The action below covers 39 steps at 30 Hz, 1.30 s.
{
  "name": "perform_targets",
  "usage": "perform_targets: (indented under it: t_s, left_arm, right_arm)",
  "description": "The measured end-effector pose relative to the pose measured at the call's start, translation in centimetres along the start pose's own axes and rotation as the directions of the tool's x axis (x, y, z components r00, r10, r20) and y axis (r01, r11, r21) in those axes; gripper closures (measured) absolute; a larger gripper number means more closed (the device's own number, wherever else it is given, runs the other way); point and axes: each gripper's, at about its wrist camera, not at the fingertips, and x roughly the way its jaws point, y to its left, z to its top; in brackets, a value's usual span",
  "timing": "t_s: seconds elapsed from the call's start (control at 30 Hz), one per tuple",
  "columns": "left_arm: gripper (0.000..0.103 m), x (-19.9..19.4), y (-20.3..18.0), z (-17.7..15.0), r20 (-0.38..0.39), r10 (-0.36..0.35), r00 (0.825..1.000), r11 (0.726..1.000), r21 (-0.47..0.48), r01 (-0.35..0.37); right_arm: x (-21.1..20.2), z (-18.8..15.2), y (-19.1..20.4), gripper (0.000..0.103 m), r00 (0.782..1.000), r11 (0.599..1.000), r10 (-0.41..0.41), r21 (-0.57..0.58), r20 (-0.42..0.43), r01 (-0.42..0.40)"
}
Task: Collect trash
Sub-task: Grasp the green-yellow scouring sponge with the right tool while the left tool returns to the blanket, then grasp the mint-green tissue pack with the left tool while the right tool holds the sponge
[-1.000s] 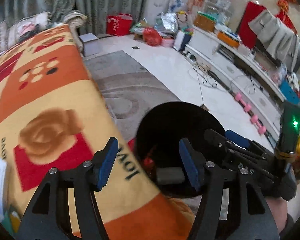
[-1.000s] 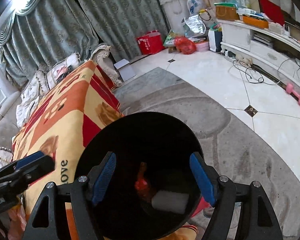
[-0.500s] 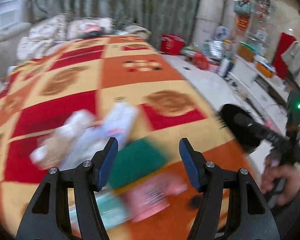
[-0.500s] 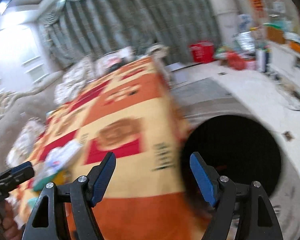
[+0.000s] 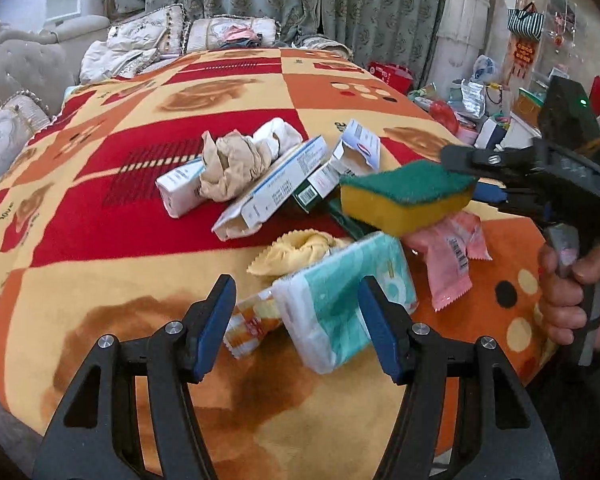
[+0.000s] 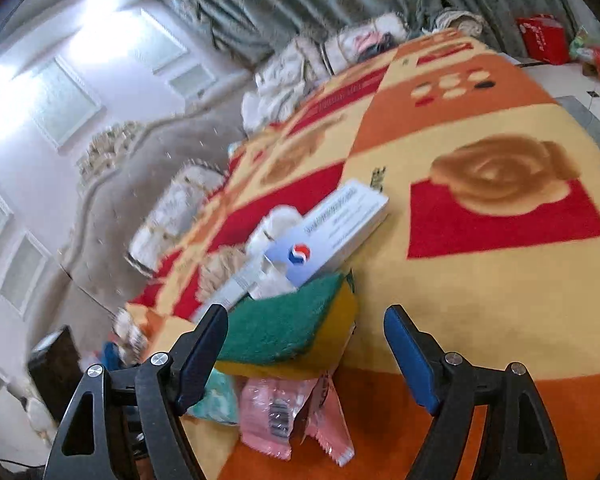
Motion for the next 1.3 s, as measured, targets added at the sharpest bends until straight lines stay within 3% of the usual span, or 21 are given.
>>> perform_targets:
  t_s: [0.17,0.23,0.27,0.37,0.5,0.6,0.7,0.83,1.03,1.07,1.13,1.2,1.3]
  left_arm:
    - [0.040,0.4,0.2,0.1,-0.015,-0.033,0.999,0.999,-0.023,0.033]
    - [0.040,0.4,-0.1,0.0,-0.015,-0.031,0.999,0.999,-0.024,0.031]
    - [0.040,0.3,-0.3,0.0,-0.010,-0.029,1.000,0.999,-0.025,0.029]
    - [0.042,-0.3,-0.7,-0.2,0.002,-0.034,0.999,0.999,-0.019,0.034]
    - [0.073,-0.9,-1.4,-0.4,0.019,-0.019,1.000,1.000,0.000,0.019]
    - [0.083,-1.6,-1.0,-0.8,0.030,-0.032,0.999,0.999,-0.031,0.032]
    - [0.085,-2.2,-1.0,-1.3,0.022,-0.039,0.999,0.999,-0.037,0.040]
    - [0.085,-2.5,-1.3,-1.9,0.003,-0.073,0.997,0.996,-0.044,0.073]
    - [0.084,-2.8,-1.8,-2.5,-0.018,-0.114,0.993,0.993,-0.028,0.114]
    - [0.083,-2.8,-1.7,-2.5,-0.017,-0.115,0.993,0.993,-0.035,0.114]
    - [0.075,-2.5,-1.2,-2.4,-0.018,-0.111,0.994,0.992,-0.055,0.110]
    - [0.057,-2.4,-0.9,-2.3,-0.010,-0.102,0.995,0.993,-0.067,0.101]
    - [0.055,-2.2,-0.5,-2.3,-0.003,-0.107,0.994,0.991,-0.081,0.106]
  right_arm:
    - [1.5,-0.1,0.4,0.025,0.999,0.999,-0.038,-0.027,-0.033,0.037]
    - [1.8,-0.2,0.5,0.036,0.998,0.998,-0.050,-0.049,-0.028,0.048]
    - [1.6,-0.2,0.6,0.048,0.999,0.997,-0.039,-0.066,-0.028,0.037]
    - [1.5,-0.5,1.5,0.058,0.998,0.987,-0.061,-0.148,-0.024,0.057]
    - [0.0,-0.6,2.2,0.078,0.998,0.979,-0.046,-0.197,0.045,0.054]
    - [-2.4,0.0,1.6,0.079,0.990,0.985,-0.017,-0.169,0.140,0.041]
    - [-3.7,0.1,0.3,0.079,0.985,0.992,-0.042,-0.107,0.169,0.061]
    - [-4.6,-0.3,-1.9,0.079,0.982,0.991,-0.133,-0.015,0.136,0.137]
    - [-7.4,-1.9,-4.4,0.079,0.957,0.958,-0.276,0.107,0.096,0.265]
    - [-7.8,-2.4,-4.6,0.076,0.953,0.952,-0.289,0.131,0.091,0.277]
    - [-8.6,-2.9,-4.8,0.058,0.941,0.939,-0.327,0.138,0.091,0.313]
    - [-9.3,-2.8,-4.3,0.043,0.931,0.937,-0.346,0.102,0.115,0.335]
    - [-9.7,-2.3,-2.7,0.026,0.904,0.909,-0.405,-0.046,0.135,0.414]
